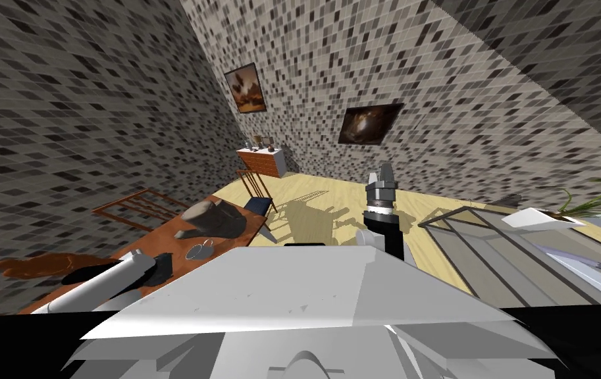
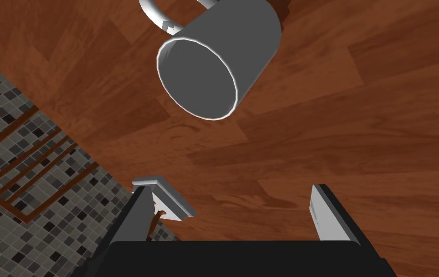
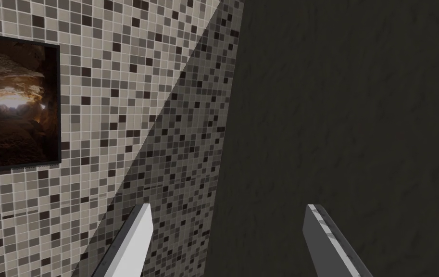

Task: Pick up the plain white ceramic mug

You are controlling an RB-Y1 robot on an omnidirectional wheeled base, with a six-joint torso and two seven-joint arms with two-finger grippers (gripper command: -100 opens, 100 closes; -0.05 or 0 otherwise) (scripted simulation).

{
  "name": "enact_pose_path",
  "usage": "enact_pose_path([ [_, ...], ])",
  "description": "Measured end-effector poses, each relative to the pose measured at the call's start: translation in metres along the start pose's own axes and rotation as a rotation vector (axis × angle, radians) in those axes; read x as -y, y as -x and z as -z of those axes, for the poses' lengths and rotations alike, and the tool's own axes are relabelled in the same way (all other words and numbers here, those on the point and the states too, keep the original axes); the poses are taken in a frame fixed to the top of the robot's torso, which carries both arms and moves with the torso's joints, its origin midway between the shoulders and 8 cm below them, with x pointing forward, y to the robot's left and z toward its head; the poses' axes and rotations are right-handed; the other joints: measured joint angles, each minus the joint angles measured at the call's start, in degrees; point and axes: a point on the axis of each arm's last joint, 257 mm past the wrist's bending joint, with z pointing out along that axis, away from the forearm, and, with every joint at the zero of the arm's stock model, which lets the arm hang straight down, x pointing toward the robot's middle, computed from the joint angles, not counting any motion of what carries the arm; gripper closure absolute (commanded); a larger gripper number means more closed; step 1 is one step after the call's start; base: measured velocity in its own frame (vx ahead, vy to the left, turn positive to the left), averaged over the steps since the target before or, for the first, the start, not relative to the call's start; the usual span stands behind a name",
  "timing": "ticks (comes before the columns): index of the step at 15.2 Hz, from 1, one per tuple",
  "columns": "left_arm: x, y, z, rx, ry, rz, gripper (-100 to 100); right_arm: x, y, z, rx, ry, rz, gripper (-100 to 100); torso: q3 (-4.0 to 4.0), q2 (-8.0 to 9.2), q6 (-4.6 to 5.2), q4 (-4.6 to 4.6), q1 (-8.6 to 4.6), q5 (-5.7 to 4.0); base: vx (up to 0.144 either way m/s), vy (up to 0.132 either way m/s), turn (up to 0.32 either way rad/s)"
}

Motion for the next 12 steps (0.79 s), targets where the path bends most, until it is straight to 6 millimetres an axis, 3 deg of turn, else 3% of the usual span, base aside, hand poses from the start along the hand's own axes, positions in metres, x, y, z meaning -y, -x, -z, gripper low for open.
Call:
enact_pose_path([
  [7,-0.059,0.01,-0.007,-0.051,0.17,0.063,-100,0.0,0.0,0.0,0.0,0.0,0.0,0,-0.01,-0.02,0.02,0.0,0.06,0.02,0.023,0.051,-0.155],
  [12,-0.091,0.011,-0.006,-0.093,0.27,0.1,-100,0.0,0.0,0.0,0.0,0.0,0.0,0,0.01,0.01,-0.01,0.0,0.05,0.01,0.011,0.051,-0.115],
])
